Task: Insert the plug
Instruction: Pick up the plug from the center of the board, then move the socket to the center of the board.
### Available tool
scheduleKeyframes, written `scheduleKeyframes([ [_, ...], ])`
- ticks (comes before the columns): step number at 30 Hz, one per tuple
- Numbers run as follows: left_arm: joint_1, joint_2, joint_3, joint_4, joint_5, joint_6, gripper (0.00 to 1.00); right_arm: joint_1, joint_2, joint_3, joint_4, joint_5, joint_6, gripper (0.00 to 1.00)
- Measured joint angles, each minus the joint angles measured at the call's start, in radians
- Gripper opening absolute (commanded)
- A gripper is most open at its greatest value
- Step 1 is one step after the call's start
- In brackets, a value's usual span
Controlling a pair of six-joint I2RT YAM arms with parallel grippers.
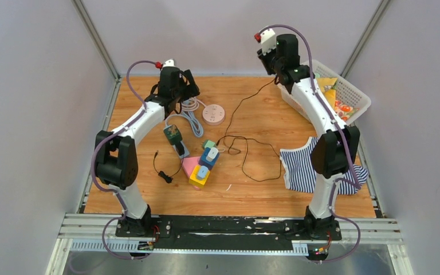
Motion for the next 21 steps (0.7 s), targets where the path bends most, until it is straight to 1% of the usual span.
scheduleKeyframes([
  [2, 0.000, 0.039, 0.007, 0.013, 0.006, -0.006, 0.87, -0.011, 0.020, 0.068, -0.019, 0.160, -0.040, 0.00],
  [4, 0.000, 0.078, 0.026, 0.019, 0.013, -0.010, 0.84, -0.033, 0.032, 0.140, -0.029, 0.273, -0.076, 0.00],
  [6, 0.002, 0.119, 0.050, 0.026, 0.021, -0.023, 0.83, -0.055, 0.034, 0.198, -0.021, 0.326, -0.110, 0.00],
  [9, 0.005, 0.166, 0.077, 0.032, 0.033, -0.040, 0.82, -0.080, 0.020, 0.246, 0.024, 0.329, -0.141, 0.00],
  [12, 0.008, 0.187, 0.079, 0.036, 0.044, -0.058, 0.80, -0.082, -0.004, 0.227, 0.054, 0.243, -0.150, 0.00],
  [14, 0.009, 0.194, 0.079, 0.040, 0.051, -0.062, 0.78, -0.072, -0.021, 0.178, 0.067, 0.157, -0.159, 0.00],
  [21, 0.009, 0.200, 0.072, 0.061, 0.093, -0.068, 0.67, 0.002, -0.034, -0.095, 0.067, -0.161, -0.189, 0.00],
])
